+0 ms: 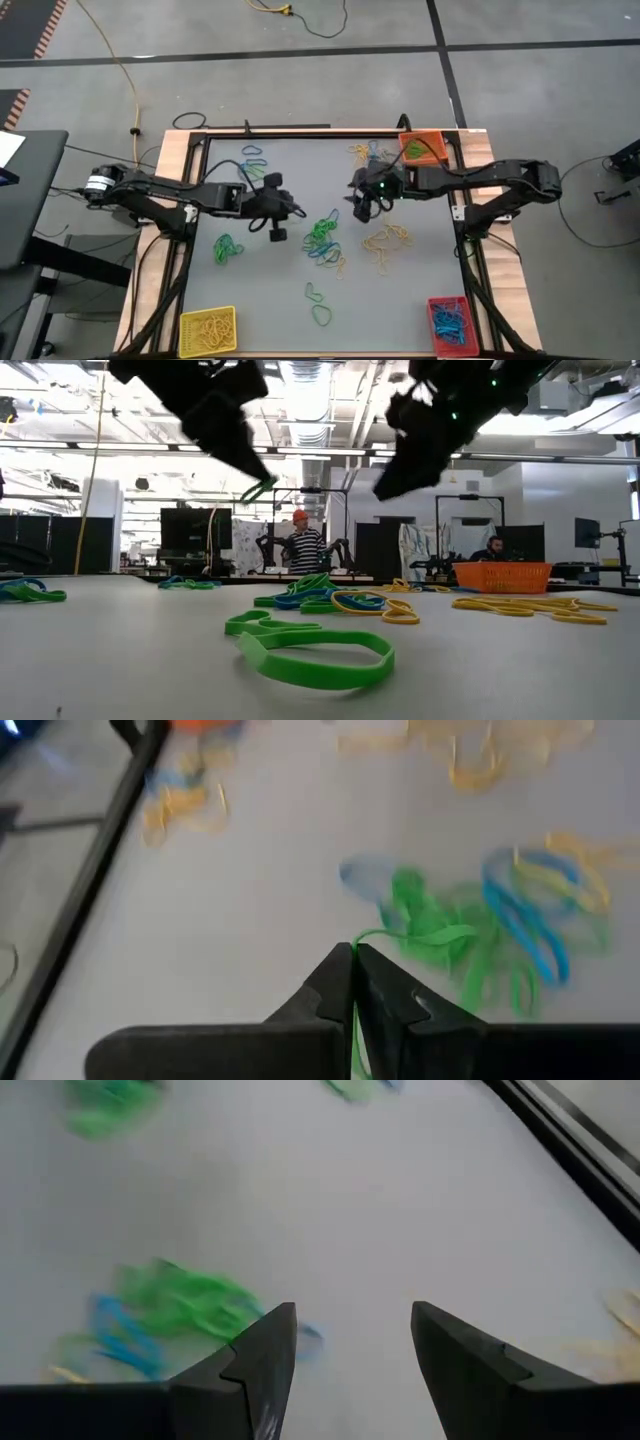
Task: Sort rubber bands into baskets
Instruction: Put the green rubber band into the orange bin
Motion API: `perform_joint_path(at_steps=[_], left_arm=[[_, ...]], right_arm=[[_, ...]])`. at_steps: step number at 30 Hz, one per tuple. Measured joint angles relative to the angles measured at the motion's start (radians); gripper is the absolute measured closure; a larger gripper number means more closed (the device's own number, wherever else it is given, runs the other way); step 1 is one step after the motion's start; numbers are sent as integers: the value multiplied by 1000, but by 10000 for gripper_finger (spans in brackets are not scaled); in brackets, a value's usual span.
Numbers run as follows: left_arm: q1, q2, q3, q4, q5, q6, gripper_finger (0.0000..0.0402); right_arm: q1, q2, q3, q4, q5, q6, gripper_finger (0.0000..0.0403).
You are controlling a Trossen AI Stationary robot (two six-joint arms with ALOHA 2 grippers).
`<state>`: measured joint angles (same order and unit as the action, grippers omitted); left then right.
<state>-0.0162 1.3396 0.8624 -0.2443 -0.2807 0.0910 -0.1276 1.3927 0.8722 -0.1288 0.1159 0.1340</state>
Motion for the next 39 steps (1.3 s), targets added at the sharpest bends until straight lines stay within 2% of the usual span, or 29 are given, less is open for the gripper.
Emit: perform_joint_path(at_steps=[11,16,29,34,39], left_arm=[[45,15,1,226,33,48,401],[44,29,1,279,33,56,401],[44,70,1,323,39,74,401],[45,70,1,322,38,75,401],[43,70,1,322,39,89,401]], right_arm=[[116,55,0,287,-30,-22,176],[117,114,0,431,-114,-7,176],[106,249,0,646,-142,41,183],[89,249,0,632,-140,45,221],[87,249,0,638,-139,42,298]])
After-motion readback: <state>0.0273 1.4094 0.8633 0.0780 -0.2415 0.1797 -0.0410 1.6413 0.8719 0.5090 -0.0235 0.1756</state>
